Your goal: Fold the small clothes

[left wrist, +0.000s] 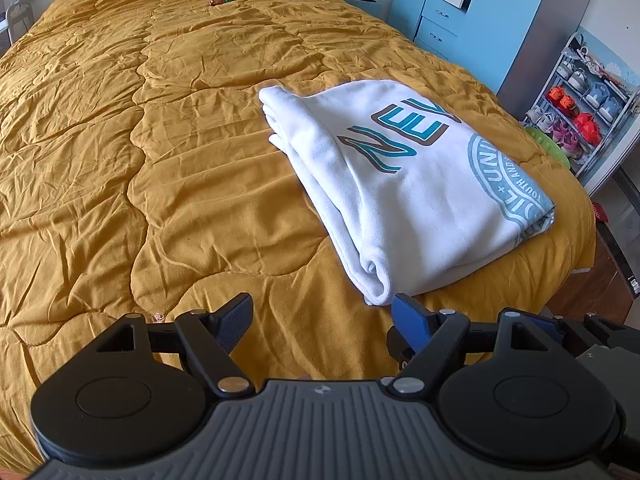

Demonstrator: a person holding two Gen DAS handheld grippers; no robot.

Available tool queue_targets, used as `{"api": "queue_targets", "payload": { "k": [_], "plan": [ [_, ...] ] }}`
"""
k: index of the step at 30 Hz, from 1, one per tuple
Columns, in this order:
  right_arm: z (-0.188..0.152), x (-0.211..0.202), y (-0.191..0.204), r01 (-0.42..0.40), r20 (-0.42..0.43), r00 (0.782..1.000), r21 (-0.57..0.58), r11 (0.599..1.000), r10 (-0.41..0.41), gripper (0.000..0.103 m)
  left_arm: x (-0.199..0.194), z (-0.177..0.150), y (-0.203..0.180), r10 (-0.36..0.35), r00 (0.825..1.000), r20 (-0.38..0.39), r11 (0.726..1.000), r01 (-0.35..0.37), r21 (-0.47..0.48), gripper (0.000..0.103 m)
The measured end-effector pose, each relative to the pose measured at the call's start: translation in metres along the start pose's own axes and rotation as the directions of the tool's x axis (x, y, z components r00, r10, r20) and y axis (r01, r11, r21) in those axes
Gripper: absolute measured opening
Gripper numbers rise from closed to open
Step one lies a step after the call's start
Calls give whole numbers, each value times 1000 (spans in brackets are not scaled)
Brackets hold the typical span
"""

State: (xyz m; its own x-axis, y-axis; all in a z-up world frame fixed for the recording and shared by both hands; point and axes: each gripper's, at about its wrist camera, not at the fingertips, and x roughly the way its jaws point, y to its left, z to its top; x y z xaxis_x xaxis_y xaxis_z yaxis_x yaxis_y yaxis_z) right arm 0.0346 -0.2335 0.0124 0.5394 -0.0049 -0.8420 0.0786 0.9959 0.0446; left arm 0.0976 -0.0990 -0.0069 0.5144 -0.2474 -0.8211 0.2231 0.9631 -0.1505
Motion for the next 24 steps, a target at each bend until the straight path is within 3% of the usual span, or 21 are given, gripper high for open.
{"api": "queue_targets", "payload": {
  "k": [24],
  "plan": [
    [-3, 5, 0, -11, -8, 1000, 11, 1000, 12, 81, 4, 0, 2, 7, 1000, -15, 1000, -7, 13, 92]
  ]
}}
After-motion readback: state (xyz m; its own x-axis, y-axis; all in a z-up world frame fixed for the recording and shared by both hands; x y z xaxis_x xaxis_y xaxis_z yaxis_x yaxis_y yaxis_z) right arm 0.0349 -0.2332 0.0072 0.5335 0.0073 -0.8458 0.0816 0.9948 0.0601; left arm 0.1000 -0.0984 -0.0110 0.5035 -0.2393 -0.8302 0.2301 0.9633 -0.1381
